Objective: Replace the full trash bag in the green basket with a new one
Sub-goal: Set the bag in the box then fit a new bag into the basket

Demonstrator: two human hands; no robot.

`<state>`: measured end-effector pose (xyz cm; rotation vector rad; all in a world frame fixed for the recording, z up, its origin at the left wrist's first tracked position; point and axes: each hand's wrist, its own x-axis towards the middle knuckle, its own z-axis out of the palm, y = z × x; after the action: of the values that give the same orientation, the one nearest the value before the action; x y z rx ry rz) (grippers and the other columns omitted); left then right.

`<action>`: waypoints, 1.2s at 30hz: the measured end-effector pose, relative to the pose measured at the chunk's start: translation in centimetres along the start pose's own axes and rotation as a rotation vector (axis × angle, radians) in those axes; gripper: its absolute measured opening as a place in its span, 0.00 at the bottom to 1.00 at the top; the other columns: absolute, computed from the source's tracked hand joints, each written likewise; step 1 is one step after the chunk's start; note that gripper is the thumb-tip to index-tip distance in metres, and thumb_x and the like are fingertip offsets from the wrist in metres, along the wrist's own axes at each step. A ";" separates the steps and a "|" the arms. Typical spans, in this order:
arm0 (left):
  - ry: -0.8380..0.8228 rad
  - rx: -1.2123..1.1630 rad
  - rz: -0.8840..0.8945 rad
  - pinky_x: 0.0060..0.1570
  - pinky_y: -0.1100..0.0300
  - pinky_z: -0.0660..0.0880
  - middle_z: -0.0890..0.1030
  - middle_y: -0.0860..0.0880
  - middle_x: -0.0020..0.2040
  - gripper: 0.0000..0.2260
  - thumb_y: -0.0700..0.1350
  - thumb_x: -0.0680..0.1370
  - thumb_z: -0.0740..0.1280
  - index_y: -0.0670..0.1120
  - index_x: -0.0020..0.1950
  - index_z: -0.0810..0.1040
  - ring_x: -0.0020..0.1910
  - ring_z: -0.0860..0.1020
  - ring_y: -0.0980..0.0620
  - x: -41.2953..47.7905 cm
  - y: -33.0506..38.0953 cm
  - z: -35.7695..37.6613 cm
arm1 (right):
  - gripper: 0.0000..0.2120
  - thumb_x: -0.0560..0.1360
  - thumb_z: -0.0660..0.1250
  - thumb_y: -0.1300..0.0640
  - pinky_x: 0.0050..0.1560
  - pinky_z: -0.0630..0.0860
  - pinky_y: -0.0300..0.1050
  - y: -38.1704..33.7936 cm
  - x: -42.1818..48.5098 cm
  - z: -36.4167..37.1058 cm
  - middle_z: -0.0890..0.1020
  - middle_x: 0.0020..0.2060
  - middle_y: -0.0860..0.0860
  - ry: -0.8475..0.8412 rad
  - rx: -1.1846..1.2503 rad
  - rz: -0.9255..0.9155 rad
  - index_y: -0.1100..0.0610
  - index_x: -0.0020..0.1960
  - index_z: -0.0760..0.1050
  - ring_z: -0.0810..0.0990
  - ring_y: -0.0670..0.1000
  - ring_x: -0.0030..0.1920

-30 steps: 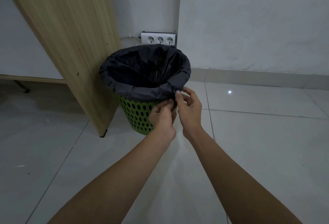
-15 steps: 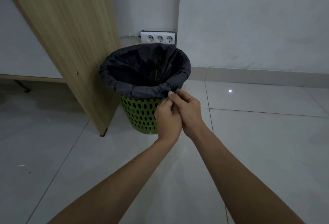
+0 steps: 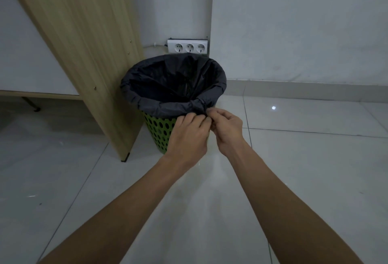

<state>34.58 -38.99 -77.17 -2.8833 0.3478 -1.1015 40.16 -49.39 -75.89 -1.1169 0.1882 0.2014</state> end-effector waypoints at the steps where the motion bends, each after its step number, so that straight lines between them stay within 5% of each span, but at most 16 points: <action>1: 0.077 -0.030 0.042 0.44 0.53 0.70 0.82 0.48 0.48 0.12 0.39 0.71 0.70 0.43 0.55 0.82 0.46 0.78 0.46 -0.2 -0.3 -0.4 | 0.03 0.73 0.74 0.68 0.41 0.79 0.41 0.0 0.0 -0.1 0.84 0.37 0.56 0.004 0.013 -0.006 0.63 0.45 0.82 0.81 0.50 0.36; 4: 0.196 -0.033 0.037 0.47 0.52 0.70 0.80 0.45 0.52 0.11 0.39 0.78 0.66 0.44 0.59 0.81 0.50 0.77 0.44 0.3 -1.4 -1.6 | 0.06 0.73 0.73 0.68 0.41 0.79 0.44 0.0 0.1 -0.3 0.83 0.33 0.55 0.032 0.044 -0.019 0.62 0.45 0.77 0.79 0.52 0.34; 7: 0.010 -0.005 -0.011 0.56 0.50 0.69 0.77 0.46 0.64 0.16 0.42 0.80 0.64 0.48 0.68 0.75 0.59 0.76 0.44 1.9 -3.0 -1.1 | 0.07 0.75 0.73 0.66 0.42 0.79 0.45 0.4 -0.2 -0.4 0.83 0.33 0.55 0.058 0.017 -0.078 0.60 0.43 0.75 0.79 0.51 0.34; 11: -0.124 0.029 0.018 0.45 0.52 0.68 0.76 0.50 0.67 0.23 0.39 0.78 0.64 0.52 0.73 0.70 0.49 0.78 0.46 3.4 -3.9 -0.6 | 0.04 0.75 0.73 0.63 0.45 0.81 0.40 1.4 -0.8 -0.6 0.85 0.41 0.53 0.092 -0.217 -0.280 0.59 0.49 0.80 0.83 0.49 0.40; 14: -0.163 0.066 0.041 0.44 0.51 0.67 0.74 0.51 0.70 0.27 0.39 0.78 0.63 0.54 0.76 0.66 0.47 0.77 0.45 3.9 -3.7 -0.8 | 0.13 0.71 0.77 0.61 0.50 0.80 0.37 2.1 -0.5 -1.1 0.85 0.49 0.51 0.085 -0.502 -0.453 0.57 0.56 0.82 0.84 0.47 0.45; 19: -0.186 0.085 0.054 0.46 0.50 0.68 0.71 0.51 0.72 0.29 0.39 0.79 0.61 0.54 0.78 0.61 0.48 0.77 0.44 4.2 -3.4 -0.9 | 0.10 0.75 0.71 0.66 0.48 0.70 0.21 2.5 -0.1 -1.7 0.86 0.47 0.54 0.150 -0.803 -0.698 0.61 0.55 0.84 0.80 0.46 0.43; 26: -0.168 0.087 0.081 0.44 0.50 0.68 0.71 0.50 0.71 0.24 0.51 0.81 0.55 0.52 0.78 0.61 0.49 0.76 0.45 3.8 -3.4 -1.0 | 0.06 0.78 0.69 0.64 0.49 0.82 0.46 1.3 0.0 -1.2 0.87 0.43 0.56 0.004 -0.207 -0.153 0.63 0.52 0.84 0.85 0.51 0.42; 31: -0.153 0.118 0.091 0.46 0.49 0.69 0.72 0.49 0.70 0.26 0.49 0.79 0.63 0.51 0.77 0.63 0.50 0.77 0.45 3.9 -3.3 -1.1 | 0.10 0.76 0.70 0.65 0.37 0.80 0.42 -0.1 -0.1 -0.7 0.83 0.37 0.57 -0.077 0.211 0.208 0.66 0.57 0.79 0.82 0.49 0.33; 36: -0.184 0.037 0.083 0.40 0.53 0.68 0.75 0.49 0.68 0.24 0.45 0.77 0.63 0.50 0.74 0.69 0.47 0.79 0.45 4.7 -3.3 -1.2 | 0.02 0.78 0.67 0.63 0.32 0.78 0.36 -1.1 -0.3 -0.1 0.81 0.34 0.53 -0.085 0.351 0.417 0.62 0.49 0.78 0.78 0.45 0.32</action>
<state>37.87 -36.72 -72.80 -2.8786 0.4291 -0.8142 40.10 -50.00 -74.89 -0.7087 0.3663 0.5645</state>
